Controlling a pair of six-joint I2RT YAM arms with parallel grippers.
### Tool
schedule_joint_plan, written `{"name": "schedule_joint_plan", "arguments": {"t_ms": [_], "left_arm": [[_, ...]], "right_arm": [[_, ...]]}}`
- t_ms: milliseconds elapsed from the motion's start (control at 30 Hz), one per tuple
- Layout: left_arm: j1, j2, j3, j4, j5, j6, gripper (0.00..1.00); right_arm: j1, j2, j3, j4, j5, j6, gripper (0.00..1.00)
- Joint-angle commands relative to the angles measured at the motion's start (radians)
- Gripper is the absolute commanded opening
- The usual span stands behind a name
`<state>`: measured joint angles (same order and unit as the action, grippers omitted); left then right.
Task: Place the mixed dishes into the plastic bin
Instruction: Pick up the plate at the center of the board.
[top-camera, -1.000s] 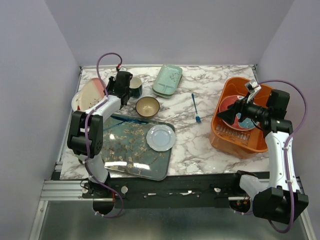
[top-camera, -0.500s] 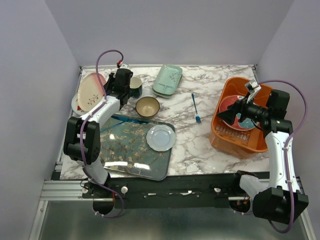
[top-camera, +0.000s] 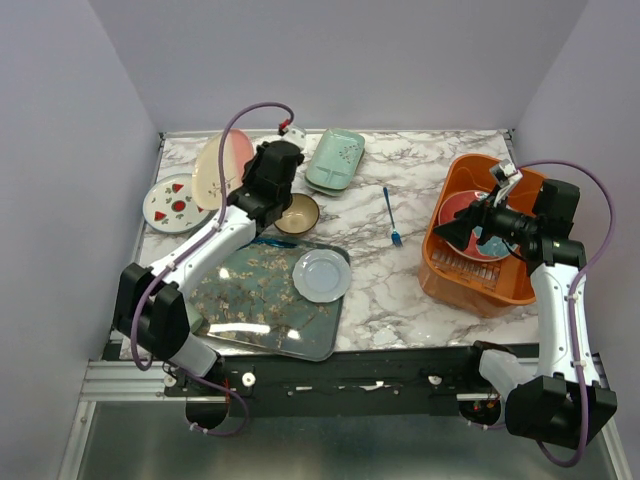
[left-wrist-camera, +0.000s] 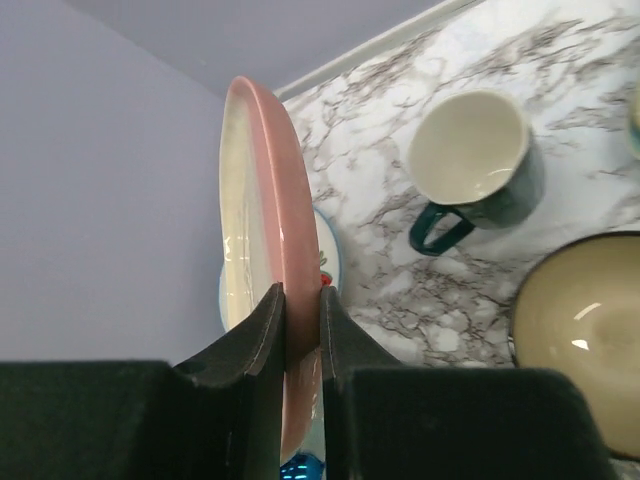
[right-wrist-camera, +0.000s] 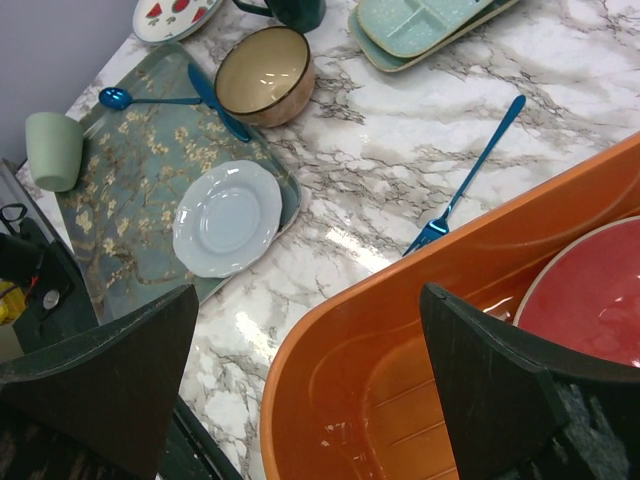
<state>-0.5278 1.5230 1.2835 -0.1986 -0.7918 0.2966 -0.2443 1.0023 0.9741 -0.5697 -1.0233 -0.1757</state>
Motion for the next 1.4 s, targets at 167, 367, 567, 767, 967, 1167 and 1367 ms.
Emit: {"name": "schedule_joint_plan", "arguments": {"t_ms": [167,367,567,767,967,1167,1367], "left_arm": [[-0.276,-0.122,0.045,0.004,-0.026,0.101,0.0],[-0.425,-0.132,0.034,0.008,-0.017,0.125,0.0],[-0.564,-0.112,0.033,0.039,0.025,0.157,0.0],[-0.682,-0.052,0.062,0.077,0.043,0.208,0.0],[-0.753,0.006,0.094,0.133,0.072,0.243,0.0],[-0.805,0.065,0.143,0.157,0.069,0.28,0.0],[-0.834,0.086,0.166,0.169,0.062,0.303,0.0]], "right_arm": [[-0.006,0.013,0.02,-0.004,-0.067,0.022,1.0],[-0.007,0.076,0.043,0.001,-0.106,0.079,1.0],[-0.006,0.195,0.113,0.005,-0.207,0.171,1.0],[0.036,0.283,0.198,0.002,-0.219,0.268,0.99],[0.085,0.318,0.251,0.002,-0.198,0.404,1.0],[0.187,0.32,0.249,0.002,0.031,0.616,1.0],[0.281,0.302,0.181,0.007,0.137,0.716,0.99]]}}
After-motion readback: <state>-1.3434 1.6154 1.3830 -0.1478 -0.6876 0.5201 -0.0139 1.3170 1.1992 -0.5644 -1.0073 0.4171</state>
